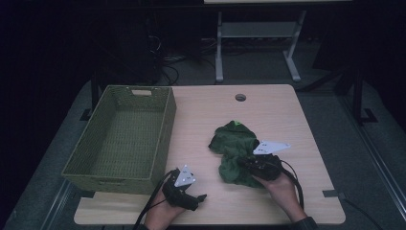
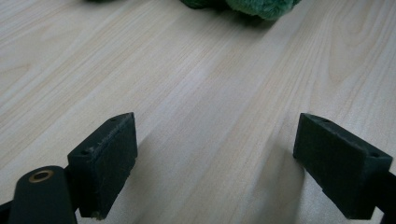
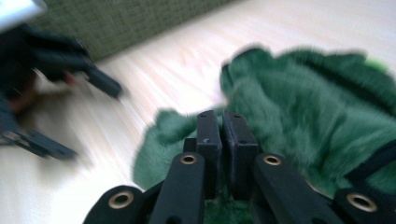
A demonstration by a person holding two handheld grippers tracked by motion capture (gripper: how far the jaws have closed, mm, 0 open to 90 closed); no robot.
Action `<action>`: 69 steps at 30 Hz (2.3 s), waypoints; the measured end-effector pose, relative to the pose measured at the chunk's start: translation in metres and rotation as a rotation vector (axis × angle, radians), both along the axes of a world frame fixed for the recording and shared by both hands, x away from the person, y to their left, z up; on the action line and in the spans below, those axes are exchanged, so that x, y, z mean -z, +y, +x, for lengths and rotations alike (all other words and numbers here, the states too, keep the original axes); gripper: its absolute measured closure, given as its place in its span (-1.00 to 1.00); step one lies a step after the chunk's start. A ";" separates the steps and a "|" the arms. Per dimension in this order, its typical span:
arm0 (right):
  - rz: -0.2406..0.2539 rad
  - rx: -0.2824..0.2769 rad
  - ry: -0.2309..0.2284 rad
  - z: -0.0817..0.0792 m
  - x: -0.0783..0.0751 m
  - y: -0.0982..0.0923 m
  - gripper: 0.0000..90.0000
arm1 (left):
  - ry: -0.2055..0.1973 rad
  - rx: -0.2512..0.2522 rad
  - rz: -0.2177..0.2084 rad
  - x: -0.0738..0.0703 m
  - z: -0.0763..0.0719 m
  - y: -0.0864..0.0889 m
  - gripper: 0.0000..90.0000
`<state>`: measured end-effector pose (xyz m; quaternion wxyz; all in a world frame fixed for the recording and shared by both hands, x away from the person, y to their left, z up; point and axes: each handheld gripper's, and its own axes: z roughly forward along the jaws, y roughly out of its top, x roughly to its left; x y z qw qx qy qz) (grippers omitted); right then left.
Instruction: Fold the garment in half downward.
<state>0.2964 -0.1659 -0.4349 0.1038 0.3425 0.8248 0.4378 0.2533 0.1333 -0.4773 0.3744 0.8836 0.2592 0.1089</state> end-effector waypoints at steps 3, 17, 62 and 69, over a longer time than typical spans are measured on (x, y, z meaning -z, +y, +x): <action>-0.020 -0.010 0.028 0.004 0.007 0.002 0.92 | -0.002 0.002 0.003 0.000 0.000 0.000 -0.71; -0.107 -0.010 0.100 0.012 0.027 0.008 0.87 | -0.001 0.010 0.002 0.000 0.001 0.001 -0.71; -0.011 0.060 0.030 -0.064 0.019 -0.117 -0.12 | -0.001 0.018 -0.002 0.000 0.003 0.001 -0.71; -0.010 0.061 0.045 -0.077 0.029 -0.121 -0.04 | -0.001 0.017 -0.003 0.000 0.003 0.001 -0.71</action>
